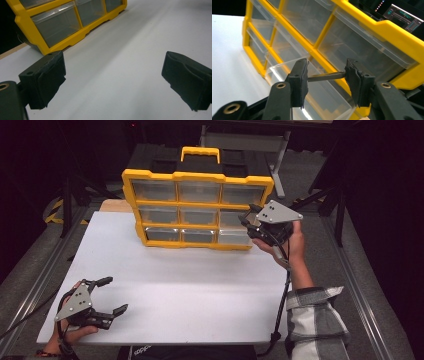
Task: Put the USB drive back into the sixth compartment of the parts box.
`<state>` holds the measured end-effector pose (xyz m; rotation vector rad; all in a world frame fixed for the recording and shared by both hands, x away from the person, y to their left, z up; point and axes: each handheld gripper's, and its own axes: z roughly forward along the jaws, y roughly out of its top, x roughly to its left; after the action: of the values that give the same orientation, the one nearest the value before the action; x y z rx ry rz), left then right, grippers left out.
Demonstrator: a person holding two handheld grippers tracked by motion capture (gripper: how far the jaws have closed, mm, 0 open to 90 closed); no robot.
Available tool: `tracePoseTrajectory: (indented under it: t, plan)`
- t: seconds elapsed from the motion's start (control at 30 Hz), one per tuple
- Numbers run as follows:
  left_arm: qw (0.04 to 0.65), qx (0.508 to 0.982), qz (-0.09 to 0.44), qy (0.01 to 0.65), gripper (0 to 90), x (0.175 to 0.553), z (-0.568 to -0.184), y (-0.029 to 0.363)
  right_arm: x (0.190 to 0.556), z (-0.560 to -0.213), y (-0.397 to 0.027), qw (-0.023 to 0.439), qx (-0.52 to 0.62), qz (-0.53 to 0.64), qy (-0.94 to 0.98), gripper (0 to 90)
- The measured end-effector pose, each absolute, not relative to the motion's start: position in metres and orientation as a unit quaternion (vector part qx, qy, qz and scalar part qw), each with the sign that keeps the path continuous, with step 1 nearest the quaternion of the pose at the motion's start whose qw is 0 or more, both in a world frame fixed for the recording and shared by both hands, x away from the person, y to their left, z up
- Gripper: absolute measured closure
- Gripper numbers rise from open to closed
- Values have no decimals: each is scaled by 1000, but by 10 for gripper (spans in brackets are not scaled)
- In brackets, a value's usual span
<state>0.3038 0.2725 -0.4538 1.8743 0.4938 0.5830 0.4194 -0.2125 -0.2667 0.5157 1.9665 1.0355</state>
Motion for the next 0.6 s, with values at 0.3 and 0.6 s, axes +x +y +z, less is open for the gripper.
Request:
tracePoseTrajectory:
  t: [0.3, 0.6]
  plan:
    - [530, 786, 243, 207, 63, 305, -454, 273, 433, -265, -213, 423, 219, 390, 788, 539]
    - [529, 787, 242, 204, 63, 305, -454, 272, 439, -267, -208, 424, 219, 373, 796, 539]
